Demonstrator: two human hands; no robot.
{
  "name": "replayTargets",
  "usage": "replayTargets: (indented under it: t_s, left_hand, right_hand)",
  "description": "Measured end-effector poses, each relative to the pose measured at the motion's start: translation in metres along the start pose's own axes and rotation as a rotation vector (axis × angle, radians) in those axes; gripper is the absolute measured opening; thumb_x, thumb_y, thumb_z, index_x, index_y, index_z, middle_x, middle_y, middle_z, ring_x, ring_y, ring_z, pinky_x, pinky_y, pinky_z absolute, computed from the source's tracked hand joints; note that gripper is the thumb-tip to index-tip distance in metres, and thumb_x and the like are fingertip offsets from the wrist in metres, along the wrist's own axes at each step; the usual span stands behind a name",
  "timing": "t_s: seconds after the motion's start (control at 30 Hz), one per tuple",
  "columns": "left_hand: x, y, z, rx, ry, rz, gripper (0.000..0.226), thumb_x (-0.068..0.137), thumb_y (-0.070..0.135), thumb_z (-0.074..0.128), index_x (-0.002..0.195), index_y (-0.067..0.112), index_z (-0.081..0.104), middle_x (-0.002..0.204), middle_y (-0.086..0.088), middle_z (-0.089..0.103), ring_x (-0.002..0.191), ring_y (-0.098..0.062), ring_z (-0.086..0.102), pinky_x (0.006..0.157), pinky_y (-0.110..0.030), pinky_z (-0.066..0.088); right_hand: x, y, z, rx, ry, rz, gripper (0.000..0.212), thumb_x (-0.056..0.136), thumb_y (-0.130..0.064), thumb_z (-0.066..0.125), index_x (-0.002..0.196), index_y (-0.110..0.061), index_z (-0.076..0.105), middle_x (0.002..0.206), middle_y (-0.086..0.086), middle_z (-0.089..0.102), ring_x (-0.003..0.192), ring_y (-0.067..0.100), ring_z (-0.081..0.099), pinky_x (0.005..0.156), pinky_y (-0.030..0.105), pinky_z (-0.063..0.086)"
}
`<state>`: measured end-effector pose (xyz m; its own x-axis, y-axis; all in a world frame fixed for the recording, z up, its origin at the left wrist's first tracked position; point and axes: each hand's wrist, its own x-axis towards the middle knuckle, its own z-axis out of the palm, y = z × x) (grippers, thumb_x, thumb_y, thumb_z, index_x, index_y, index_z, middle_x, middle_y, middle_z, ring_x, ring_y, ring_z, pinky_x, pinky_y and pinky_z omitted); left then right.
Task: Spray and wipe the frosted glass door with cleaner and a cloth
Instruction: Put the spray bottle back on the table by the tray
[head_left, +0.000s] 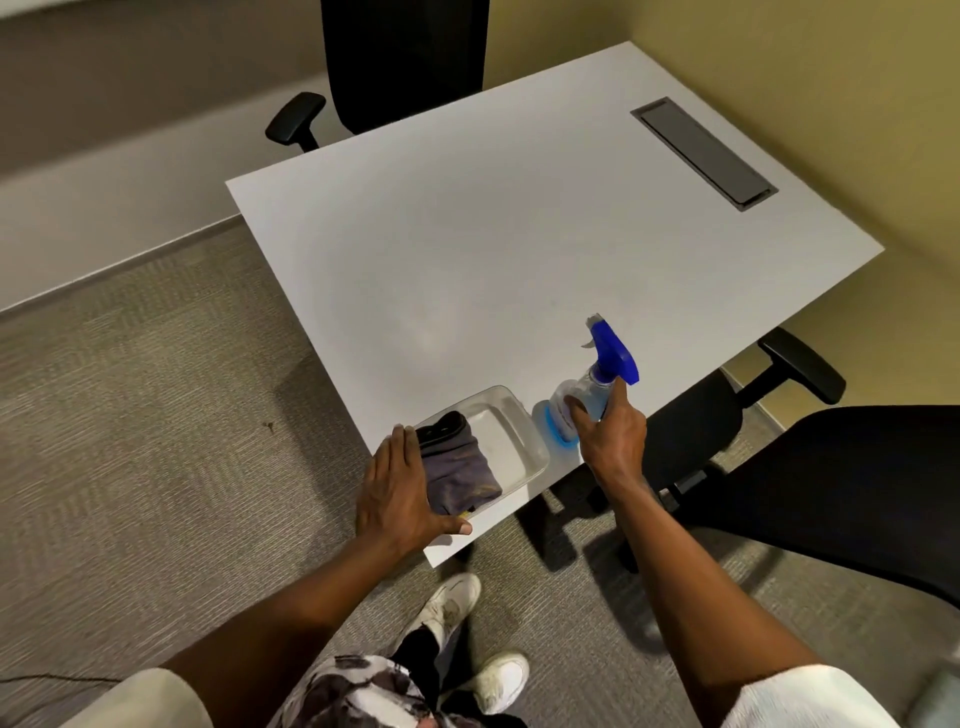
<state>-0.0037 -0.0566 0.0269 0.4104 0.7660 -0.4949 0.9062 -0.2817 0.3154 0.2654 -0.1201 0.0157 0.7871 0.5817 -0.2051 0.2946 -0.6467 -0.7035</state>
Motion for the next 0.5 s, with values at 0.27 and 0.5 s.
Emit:
replayTargets:
  t_s: [0.27, 0.5]
  left_hand:
    - [0.003, -0.006, 0.007, -0.077, 0.003, 0.024, 0.175, 0.059, 0.083, 0.092, 0.176, 0.004, -0.012, 0.189, -0.018, -0.008, 0.178, -0.032, -0.006, 0.144, -0.044, 0.006]
    - [0.011, -0.014, 0.017, -0.099, 0.004, 0.037, 0.174, 0.062, 0.083, 0.091, 0.176, 0.005, -0.015, 0.189, -0.016, -0.015, 0.177, -0.032, -0.011, 0.143, -0.042, 0.002]
  right_hand:
    - [-0.044, -0.008, 0.017, 0.131, 0.206, 0.306, 0.083, 0.093, -0.022, 0.087, 0.159, -0.010, 0.039, 0.152, 0.018, 0.056, 0.137, 0.035, 0.061, 0.113, 0.052, 0.056]
    - [-0.101, -0.033, 0.060, 0.204, 0.133, 0.203, 0.029, 0.098, -0.011, 0.079, 0.123, -0.017, 0.065, 0.122, 0.003, 0.069, 0.106, 0.018, 0.070, 0.099, 0.047, 0.066]
